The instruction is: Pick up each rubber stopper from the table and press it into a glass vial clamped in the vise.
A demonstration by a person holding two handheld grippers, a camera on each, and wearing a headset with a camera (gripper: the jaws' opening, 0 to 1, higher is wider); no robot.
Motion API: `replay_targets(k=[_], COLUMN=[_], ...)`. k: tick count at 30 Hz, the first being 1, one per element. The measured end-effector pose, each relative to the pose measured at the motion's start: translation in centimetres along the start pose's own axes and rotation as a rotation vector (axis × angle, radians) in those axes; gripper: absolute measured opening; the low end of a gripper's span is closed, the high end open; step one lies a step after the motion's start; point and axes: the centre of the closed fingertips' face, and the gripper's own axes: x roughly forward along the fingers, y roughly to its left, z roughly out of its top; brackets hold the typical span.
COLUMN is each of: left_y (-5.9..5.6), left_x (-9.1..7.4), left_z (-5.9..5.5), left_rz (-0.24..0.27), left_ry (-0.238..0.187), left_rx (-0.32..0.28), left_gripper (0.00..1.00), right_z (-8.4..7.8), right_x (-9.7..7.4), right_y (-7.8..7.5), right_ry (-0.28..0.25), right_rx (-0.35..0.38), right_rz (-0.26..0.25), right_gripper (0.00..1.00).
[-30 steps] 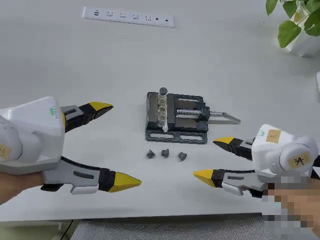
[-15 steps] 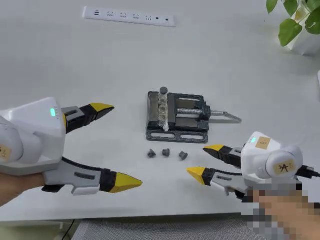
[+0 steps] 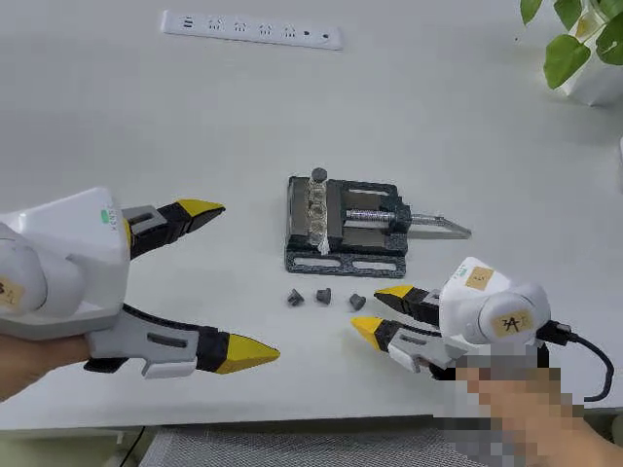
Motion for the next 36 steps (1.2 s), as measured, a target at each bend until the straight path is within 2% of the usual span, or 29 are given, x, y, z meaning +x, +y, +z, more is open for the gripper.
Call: replay_targets(k=[13, 22, 36], left_y=[0.1, 0.1, -0.1], left_x=[0.1, 0.2, 0.6], left_z=[0.3, 0.4, 0.4], left_rz=[-0.001, -0.003, -0.015], left_ry=[-0.009, -0.012, -0.008], left_rx=[-0.006, -0.007, -0.003], left_gripper=[0.94, 0.93, 0.93], right_z=[0.0, -0.5, -0.7], right_x=[0.6, 1.2, 1.3], right_y=[0.1, -0.6, -0.6], right_ry=[0.014, 0.005, -0.003], right_rx=[-0.029, -0.021, -0.028], right_rz=[-0.005, -0.027, -0.022], right_gripper=[0.14, 0.09, 0.09])
